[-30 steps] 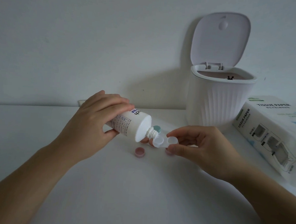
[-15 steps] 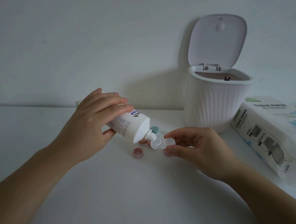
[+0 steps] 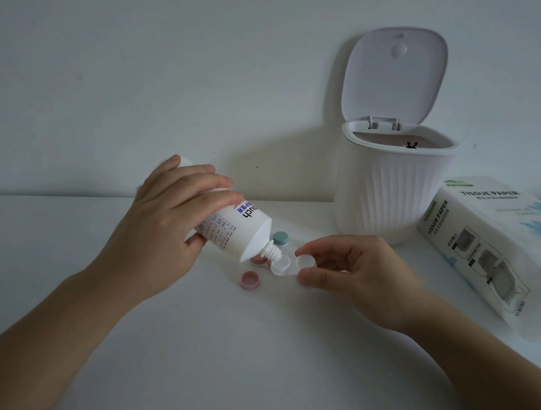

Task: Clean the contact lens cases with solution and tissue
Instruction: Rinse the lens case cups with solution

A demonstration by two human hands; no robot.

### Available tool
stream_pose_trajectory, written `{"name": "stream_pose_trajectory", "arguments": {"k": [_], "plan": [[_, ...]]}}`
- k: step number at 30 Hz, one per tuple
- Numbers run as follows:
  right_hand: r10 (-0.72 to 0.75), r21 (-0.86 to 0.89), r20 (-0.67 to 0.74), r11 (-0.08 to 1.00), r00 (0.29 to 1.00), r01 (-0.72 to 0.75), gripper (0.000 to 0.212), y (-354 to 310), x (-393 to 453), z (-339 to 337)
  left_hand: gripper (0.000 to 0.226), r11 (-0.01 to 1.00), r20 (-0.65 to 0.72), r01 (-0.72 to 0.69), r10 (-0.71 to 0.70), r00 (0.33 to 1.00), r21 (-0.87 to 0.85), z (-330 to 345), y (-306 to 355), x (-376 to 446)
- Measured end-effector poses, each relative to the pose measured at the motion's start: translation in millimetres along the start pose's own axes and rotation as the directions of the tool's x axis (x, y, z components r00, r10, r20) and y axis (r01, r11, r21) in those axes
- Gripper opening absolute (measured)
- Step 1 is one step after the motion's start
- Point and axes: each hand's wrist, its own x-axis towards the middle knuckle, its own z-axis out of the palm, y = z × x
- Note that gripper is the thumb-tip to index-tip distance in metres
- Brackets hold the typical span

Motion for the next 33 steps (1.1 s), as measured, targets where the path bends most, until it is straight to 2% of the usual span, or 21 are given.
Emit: {"name": "stream_pose_trajectory", "arguments": {"k": [19,33], "plan": [[-0.019,0.114,0.051,0.993,0.999,0.013,0.024,5.1,2.9,1.8,0.065,1.000,-0.001,0.007,-0.007,1.000,0.020,-1.7,5.0,0.9],[-0.013,0.120,0.037,0.993,0.999,0.009,0.020,5.5,2.6,1.9,0.073,1.000,-0.011,0.018,-0.018,1.000,0.015,-2.9,5.3,2.1]]}}
